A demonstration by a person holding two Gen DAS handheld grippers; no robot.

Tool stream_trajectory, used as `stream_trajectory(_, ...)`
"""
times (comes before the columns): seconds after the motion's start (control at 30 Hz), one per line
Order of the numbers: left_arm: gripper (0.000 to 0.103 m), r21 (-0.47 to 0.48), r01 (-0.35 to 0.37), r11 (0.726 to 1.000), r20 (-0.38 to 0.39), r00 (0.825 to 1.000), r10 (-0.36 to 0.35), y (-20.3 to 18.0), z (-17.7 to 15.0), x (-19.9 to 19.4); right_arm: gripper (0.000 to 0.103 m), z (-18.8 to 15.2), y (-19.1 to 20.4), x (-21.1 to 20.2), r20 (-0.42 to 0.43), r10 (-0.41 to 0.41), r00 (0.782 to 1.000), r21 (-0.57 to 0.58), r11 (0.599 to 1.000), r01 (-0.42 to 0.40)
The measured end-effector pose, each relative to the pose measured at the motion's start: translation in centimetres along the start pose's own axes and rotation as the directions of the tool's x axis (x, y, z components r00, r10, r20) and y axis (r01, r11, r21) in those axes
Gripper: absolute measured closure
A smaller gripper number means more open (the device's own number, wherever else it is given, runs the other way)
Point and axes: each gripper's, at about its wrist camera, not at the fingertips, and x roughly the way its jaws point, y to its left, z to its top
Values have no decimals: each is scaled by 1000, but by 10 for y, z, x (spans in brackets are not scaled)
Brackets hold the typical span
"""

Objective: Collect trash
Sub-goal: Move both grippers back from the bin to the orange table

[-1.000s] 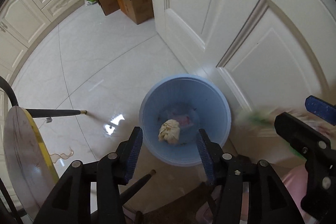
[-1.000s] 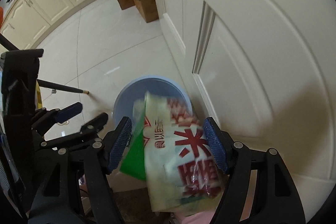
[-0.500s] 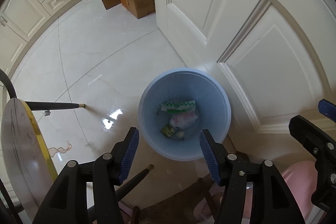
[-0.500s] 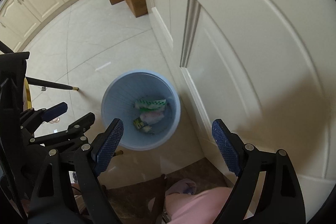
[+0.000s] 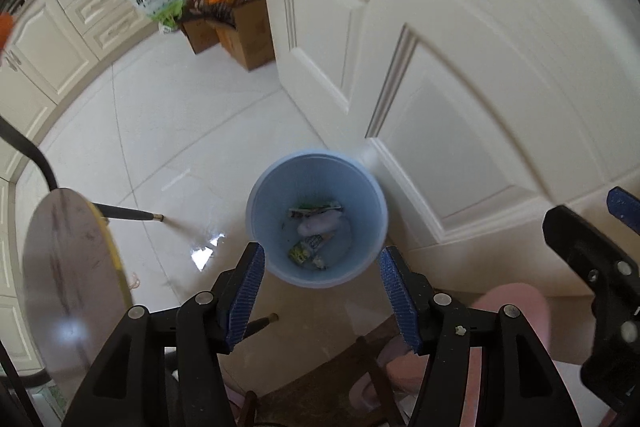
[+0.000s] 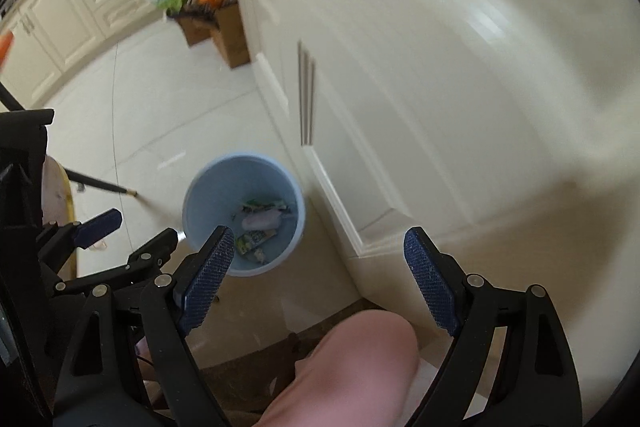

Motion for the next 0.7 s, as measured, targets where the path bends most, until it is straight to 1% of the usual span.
stream_trajectory(0.07,47,-13,3,1000,44,999,-2,-3,-7,-28,15,0,-6,-24,42,-4,999,20,1000,3)
stream_trajectory(0.13,47,-20,8,1000,100,995,-6,-7,-14,-60,15,-2,-8,-50,97,-19,995,23,1000,16)
stream_trajectory(0.17,47,-25,8,1000,135,991,-5,-7,-18,-79,12,-3,-8,-67,129,-22,991,25,1000,19)
stream_trajectory(0.27,47,-40,10,999,238,971,0,-4,-30,-135,12,-4,-6,-111,213,-16,977,37,999,9)
stream_trajectory(0.3,46,-46,11,999,268,964,2,-2,-37,-152,12,-6,-3,-125,242,-11,970,35,999,3)
stream_trajectory(0.33,46,-54,10,999,303,953,7,0,-43,-171,11,-7,0,-144,283,-4,959,26,1000,-3)
stream_trajectory(0.37,45,-62,-5,998,342,939,26,3,-50,-191,11,-9,5,-161,320,7,948,22,1000,-15)
stream_trajectory(0.4,41,-76,-17,997,381,924,45,7,-61,-208,7,-9,7,-172,343,20,939,18,999,-28)
stream_trajectory(0.43,37,-104,-35,994,434,898,77,14,-73,-231,3,-10,12,-186,373,40,927,11,999,-48)
stream_trajectory(0.47,35,-124,-46,991,464,881,98,20,-81,-245,0,-10,19,-202,409,61,911,-2,998,-66)
stream_trajectory(0.5,33,-145,-57,988,491,863,121,26,-91,-260,0,-11,28,-217,441,78,894,-21,997,-76)
stream_trajectory(0.53,33,-167,-70,984,515,844,147,33,-103,-276,0,-13,37,-228,465,91,881,-40,996,-81)
stream_trajectory(0.57,33,-191,-84,978,536,826,176,42,-116,-293,0,-16,50,-243,494,116,861,-72,993,-92)
stream_trajectory(0.6,32,-214,-96,972,550,810,201,50,-128,-306,0,-19,60,-254,512,140,847,-99,990,-103)
stream_trajectory(0.63,29,-246,-113,963,566,789,237,60,-143,-323,0,-21,71,-265,529,168,832,-129,985,-116)
stream_trajectory(0.7,22,-299,-139,944,584,756,296,74,-168,-344,0,-31,97,-290,566,233,791,-197,970,-145)
